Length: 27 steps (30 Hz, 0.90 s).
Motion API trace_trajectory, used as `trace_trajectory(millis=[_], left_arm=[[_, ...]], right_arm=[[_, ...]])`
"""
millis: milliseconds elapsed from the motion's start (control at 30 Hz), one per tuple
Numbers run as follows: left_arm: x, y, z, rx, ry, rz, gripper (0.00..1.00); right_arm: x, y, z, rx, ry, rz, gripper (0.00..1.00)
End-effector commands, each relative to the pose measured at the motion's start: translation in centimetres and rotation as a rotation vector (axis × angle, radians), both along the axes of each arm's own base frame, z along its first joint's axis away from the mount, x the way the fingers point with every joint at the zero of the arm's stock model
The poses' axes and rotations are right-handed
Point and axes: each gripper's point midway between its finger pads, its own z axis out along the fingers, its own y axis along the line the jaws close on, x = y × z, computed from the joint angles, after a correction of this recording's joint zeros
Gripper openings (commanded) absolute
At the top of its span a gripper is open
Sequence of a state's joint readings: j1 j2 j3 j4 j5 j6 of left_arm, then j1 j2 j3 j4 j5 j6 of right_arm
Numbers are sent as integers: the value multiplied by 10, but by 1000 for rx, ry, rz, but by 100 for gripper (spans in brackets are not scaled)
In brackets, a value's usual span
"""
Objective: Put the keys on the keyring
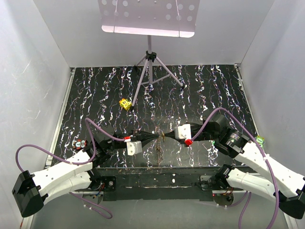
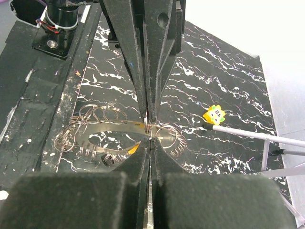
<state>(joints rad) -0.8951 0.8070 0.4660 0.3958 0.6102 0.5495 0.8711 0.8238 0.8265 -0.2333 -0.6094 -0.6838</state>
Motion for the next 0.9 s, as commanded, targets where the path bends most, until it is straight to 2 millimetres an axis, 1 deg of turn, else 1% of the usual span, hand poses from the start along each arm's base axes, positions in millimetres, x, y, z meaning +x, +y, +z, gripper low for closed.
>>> trace_trajectory(millis=[0, 167, 500, 700, 867], left_arm=[[-3, 1, 13, -38, -35, -7, 0], [-2, 1, 14, -41, -36, -1, 0], [5, 5, 12, -24, -66, 48, 0], [5, 5, 12, -26, -63, 43, 0], [3, 4, 13, -35, -61, 33, 0]], right_arm=[[-4, 4, 15, 51, -24, 24, 1], [-4, 3, 14, 49, -23, 25, 1], [-4, 1, 14, 45, -24, 17, 1], [-6, 2, 13, 46, -23, 28, 1], [-3, 4, 11, 42, -28, 23, 1]])
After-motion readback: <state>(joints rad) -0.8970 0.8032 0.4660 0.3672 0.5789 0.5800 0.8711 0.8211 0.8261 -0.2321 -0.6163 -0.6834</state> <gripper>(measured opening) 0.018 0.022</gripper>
